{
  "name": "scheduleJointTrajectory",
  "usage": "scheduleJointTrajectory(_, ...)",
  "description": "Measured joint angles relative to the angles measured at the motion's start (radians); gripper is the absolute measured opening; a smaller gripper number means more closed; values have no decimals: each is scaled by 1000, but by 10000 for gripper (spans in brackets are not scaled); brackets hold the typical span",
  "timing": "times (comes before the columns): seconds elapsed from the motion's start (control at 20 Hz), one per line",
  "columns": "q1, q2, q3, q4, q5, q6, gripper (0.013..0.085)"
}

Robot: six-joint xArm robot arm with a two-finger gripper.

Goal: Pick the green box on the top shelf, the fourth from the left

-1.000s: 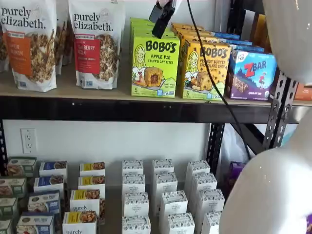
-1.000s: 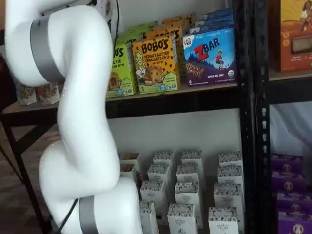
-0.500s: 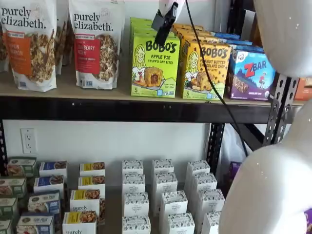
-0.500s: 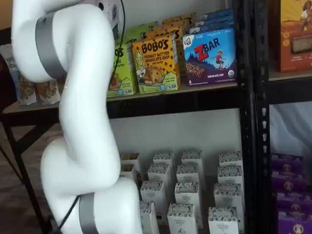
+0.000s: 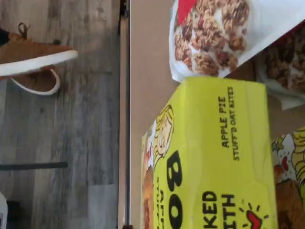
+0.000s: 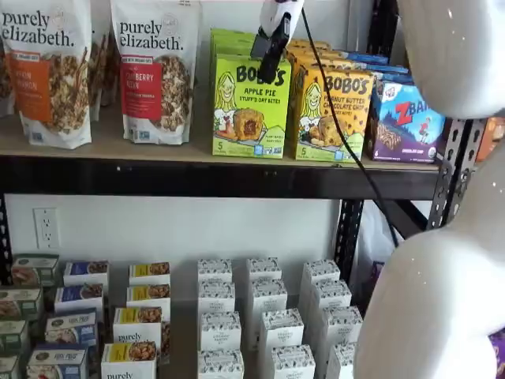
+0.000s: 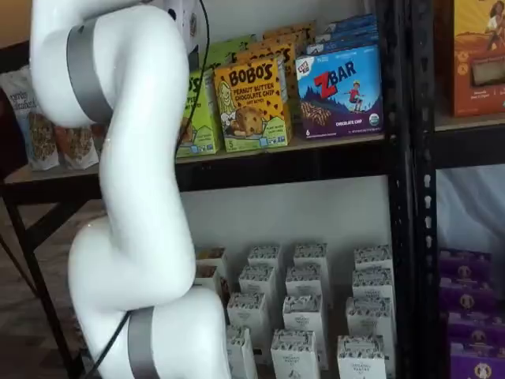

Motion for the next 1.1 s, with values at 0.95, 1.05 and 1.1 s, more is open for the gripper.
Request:
scheduleJointTrajectory(0.95, -14, 53, -52, -18, 86, -17, 690)
scheduleJointTrajectory(1.05, -14, 54, -53, -16, 85, -17, 650)
scheduleJointTrajectory(1.1, -15, 54, -54, -15, 85, -17, 650)
